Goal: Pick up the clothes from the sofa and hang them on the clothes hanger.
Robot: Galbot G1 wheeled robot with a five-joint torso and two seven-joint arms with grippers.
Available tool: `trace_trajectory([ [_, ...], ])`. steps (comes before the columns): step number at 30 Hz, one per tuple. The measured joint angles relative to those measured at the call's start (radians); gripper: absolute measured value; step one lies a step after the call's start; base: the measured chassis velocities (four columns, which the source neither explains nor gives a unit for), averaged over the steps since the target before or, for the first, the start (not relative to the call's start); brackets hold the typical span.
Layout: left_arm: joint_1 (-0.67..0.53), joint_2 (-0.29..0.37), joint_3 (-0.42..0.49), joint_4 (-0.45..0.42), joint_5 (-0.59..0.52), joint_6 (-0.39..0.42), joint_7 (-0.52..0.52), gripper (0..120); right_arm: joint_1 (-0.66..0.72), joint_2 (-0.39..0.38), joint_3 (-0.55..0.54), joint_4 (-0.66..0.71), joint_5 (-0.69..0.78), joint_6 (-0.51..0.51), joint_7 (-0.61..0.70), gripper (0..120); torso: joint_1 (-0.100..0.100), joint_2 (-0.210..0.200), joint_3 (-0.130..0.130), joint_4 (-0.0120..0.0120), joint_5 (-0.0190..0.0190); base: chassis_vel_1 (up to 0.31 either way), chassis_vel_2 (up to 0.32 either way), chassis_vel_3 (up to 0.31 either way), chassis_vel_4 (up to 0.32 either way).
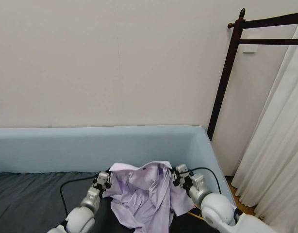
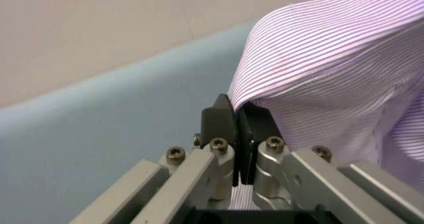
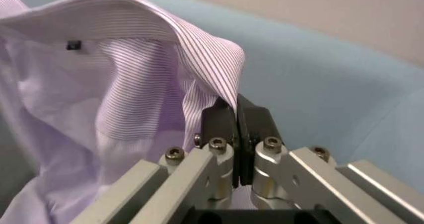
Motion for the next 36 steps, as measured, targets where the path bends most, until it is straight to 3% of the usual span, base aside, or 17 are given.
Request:
trace_trajectory([
  [2,-0.092,0.053,0.025,-0.105,-0.104,0.112,-0.050,0,0.086,-0.027,-0.028,-0.002,0.042,-0.011,0.003,0,0.000,0.000,0.000,-0.0002,-0.0001,0.000,0.000,0.000,0.000],
  [3,-0.092,0.053,0.025,-0.105,-0.104,0.112,-0.050,0,0.086,-0.027,-0.028,-0.002,0.042,-0.011,0.003,0,0.000,0.000,0.000,-0.0002,-0.0001,0.000,0.000,0.000,0.000],
  [5,-0.202,0.085,0.055,-0.171,-0.215,0.233,-0.118,0,0.183,-0.039,-0.064,-0.017,0.068,-0.020,0.003,0,0.000,0.000,0.000,-0.0005,0.0005,0.000,0.000,0.000,0.000],
  [6,-0.258,0.094,0.074,-0.189,-0.267,0.288,-0.155,0,0.235,-0.040,-0.079,-0.027,0.079,-0.026,0.004,0,0.000,0.000,0.000,-0.0004,0.0002,0.000,0.000,0.000,0.000],
  [7,-0.258,0.094,0.074,-0.189,-0.267,0.288,-0.155,0,0.235,-0.040,-0.079,-0.027,0.079,-0.026,0.004,0,0.000,0.000,0.000,-0.0004,0.0002,0.000,0.000,0.000,0.000],
  [10,-0.470,0.110,0.143,-0.207,-0.406,0.428,-0.259,0,0.399,-0.024,-0.118,-0.074,0.132,-0.044,0.010,0,0.000,0.000,0.000,0.0000,0.0003,0.000,0.000,0.000,0.000],
  [12,-0.512,0.112,0.157,-0.205,-0.420,0.446,-0.272,0,0.426,-0.021,-0.124,-0.084,0.140,-0.046,0.011,0,0.000,0.000,0.000,-0.0002,0.0001,0.000,0.000,0.000,0.000],
  [14,-0.654,0.126,0.223,-0.180,-0.448,0.497,-0.305,0,0.541,-0.001,-0.149,-0.133,0.178,-0.056,0.014,0,0.000,0.000,0.000,-0.0001,0.0003,0.000,0.000,0.000,0.000],
  [23,-0.842,0.126,0.338,-0.097,-0.438,0.538,-0.317,0,0.697,0.030,-0.197,-0.206,0.217,-0.066,0.017,0,0.000,0.000,0.000,0.0002,0.0000,0.000,0.000,0.000,0.000],
  [27,-0.938,0.090,0.402,-0.042,-0.423,0.605,-0.343,0,0.752,0.068,-0.228,-0.261,0.220,-0.070,0.022,0,0.000,0.000,0.000,-0.0002,0.0002,0.000,0.000,0.000,0.000],
  [32,-0.888,0.141,0.366,-0.163,-0.451,0.638,-0.418,0,0.745,0.020,-0.215,-0.152,0.273,-0.110,0.056,0,0.000,0.000,0.000,-0.0004,-0.0001,0.000,0.000,0.000,0.000],
  [35,-0.810,0.236,0.280,-0.289,-0.488,0.647,-0.449,0,0.710,-0.049,-0.177,0.002,0.329,-0.147,0.080,0,0.000,0.000,0.000,-0.0003,-0.0002,0.000,0.000,0.000,0.000],
  [36,-0.810,0.236,0.280,-0.289,-0.488,0.647,-0.449,0,0.710,-0.049,-0.177,0.002,0.329,-0.147,0.080,0,0.000,0.000,0.000,-0.0003,-0.0002,0.000,0.000,0.000,0.000],
])
